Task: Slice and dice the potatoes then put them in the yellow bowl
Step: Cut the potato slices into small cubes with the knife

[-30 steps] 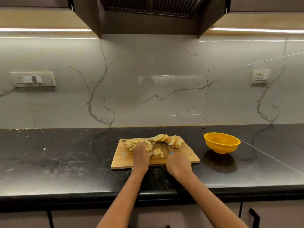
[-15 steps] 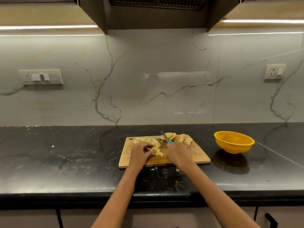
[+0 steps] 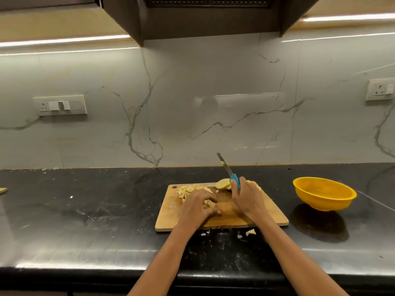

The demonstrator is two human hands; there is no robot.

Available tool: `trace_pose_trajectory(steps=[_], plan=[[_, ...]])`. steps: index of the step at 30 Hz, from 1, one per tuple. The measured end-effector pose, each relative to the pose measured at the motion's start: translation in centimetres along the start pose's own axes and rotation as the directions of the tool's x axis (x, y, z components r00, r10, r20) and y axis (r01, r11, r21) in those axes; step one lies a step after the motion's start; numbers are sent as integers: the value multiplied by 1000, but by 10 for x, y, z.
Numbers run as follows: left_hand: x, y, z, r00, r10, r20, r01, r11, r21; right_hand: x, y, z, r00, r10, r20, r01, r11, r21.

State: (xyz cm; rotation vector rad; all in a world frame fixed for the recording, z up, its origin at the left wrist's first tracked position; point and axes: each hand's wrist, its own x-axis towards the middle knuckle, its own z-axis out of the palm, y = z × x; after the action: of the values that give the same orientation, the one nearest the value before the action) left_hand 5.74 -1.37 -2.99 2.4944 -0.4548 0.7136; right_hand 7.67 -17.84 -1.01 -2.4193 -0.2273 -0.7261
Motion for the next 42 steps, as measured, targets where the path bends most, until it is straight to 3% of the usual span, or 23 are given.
trace_pose_trajectory(steps=[2, 5, 10, 15, 19, 25, 28, 32, 37, 40, 42], plan=[[3, -1, 3, 999, -20, 39, 17, 998, 62, 7, 2, 0, 1000, -11, 16, 10, 999, 33], [11, -8, 2, 992, -100, -79, 107, 990, 92, 15, 7, 0, 996, -47, 77, 42, 997, 68], [30, -18, -6, 906, -270, -327, 244, 963, -118, 27, 14, 5, 971, -103, 215, 81, 991, 108], [52, -16, -8, 831, -290, -475, 115, 925, -362, 28, 9, 7, 948, -199, 250, 155, 970, 186], [62, -12, -6, 827, -265, -495, 51, 913, -405, 27, 7, 11, 929, -236, 285, 180, 962, 207], [58, -15, -3, 875, -257, -411, 119, 936, -331, 29, 13, 9, 963, -189, 194, 144, 964, 224], [52, -15, -10, 867, -303, -396, 160, 921, -354, 34, 18, 3, 995, -89, 34, 81, 977, 195], [40, -23, -26, 913, -383, -144, 342, 908, -243, 35, 29, -6, 981, 73, -178, -48, 989, 143], [15, -53, -59, 770, -606, 199, 636, 755, -163, 34, 36, -2, 974, 157, -162, -136, 982, 132], [8, -55, -65, 730, -605, 319, 668, 731, -142, 33, 35, 1, 980, 133, -146, -119, 988, 99], [8, -50, -61, 744, -580, 333, 642, 758, -114, 33, 34, 2, 982, 124, -141, -111, 989, 96]])
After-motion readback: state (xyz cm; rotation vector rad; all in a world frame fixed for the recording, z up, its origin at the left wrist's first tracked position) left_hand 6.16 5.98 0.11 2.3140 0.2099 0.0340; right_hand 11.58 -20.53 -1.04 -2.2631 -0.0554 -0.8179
